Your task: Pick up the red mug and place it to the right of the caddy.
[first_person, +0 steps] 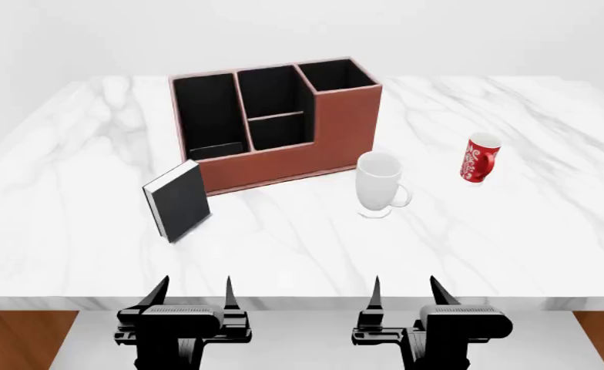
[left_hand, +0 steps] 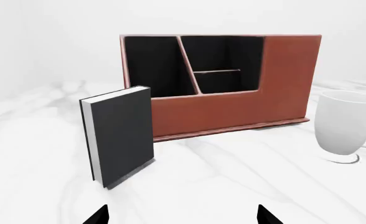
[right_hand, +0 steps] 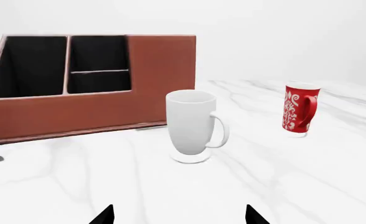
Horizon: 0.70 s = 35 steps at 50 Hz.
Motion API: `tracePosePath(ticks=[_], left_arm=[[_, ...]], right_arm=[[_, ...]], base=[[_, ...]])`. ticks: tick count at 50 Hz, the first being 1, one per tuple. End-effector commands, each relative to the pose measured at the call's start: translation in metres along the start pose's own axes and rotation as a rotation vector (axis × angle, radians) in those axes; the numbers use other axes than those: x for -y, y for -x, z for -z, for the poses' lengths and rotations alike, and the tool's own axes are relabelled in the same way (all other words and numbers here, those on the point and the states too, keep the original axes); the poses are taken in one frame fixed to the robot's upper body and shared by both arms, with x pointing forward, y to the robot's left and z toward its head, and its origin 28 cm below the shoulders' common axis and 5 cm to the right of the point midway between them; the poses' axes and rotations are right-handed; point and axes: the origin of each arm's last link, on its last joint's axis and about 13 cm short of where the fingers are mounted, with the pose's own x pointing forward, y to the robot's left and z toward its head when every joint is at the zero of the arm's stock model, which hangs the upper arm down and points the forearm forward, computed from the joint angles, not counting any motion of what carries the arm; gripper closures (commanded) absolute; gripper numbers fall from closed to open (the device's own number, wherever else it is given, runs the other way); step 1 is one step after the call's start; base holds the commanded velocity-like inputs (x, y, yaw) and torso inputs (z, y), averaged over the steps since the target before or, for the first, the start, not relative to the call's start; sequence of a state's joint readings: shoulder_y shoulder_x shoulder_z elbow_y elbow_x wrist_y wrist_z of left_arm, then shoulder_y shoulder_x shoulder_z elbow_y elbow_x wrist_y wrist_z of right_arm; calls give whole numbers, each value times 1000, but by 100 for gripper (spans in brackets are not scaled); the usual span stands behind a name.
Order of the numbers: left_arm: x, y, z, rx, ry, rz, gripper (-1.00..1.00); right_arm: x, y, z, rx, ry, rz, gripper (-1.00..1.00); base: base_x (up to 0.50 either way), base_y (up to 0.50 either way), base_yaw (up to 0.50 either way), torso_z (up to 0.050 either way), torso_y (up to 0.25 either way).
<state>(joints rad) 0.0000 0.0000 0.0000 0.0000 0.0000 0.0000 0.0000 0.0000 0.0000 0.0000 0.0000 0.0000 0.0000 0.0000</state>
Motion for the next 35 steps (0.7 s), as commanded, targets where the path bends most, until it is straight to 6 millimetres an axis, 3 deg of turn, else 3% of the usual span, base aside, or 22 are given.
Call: tracePosePath(ticks=[1, 8, 9, 10, 11, 13, 21, 35], left_arm=[[0, 0, 1, -4, -1, 5, -100], [0, -1, 2, -12, -6, 8, -100], [11, -10, 53, 122, 207, -61, -100], [-14, 13, 57, 11, -6, -48, -100], [7, 11, 42, 1, 2, 21, -100], [0, -1, 3, -13, 5, 9, -100], [2, -2, 5, -17, 4, 17, -100], [1, -4, 7, -27, 3, 16, -100]], right_arm=[[0, 1, -1, 9, 9, 3, -100], [-1, 1, -2, 5, 22, -9, -100], [19, 132, -11, 301, 80, 398, -100], [1, 103, 16, 124, -45, 165, -100], [0, 68, 27, 33, -6, 64, -100], [-1, 0, 2, -1, 3, -5, -100], [-3, 1, 5, -20, -8, -36, -100], [-2, 1, 7, -31, -7, -47, -100]], base=[[0, 0, 0, 0, 0], [0, 0, 0, 0, 0], [0, 0, 0, 0, 0], [0, 0, 0, 0, 0], [0, 0, 0, 0, 0], [0, 0, 0, 0, 0], [0, -1, 0, 0, 0], [0, -500, 0, 0, 0]])
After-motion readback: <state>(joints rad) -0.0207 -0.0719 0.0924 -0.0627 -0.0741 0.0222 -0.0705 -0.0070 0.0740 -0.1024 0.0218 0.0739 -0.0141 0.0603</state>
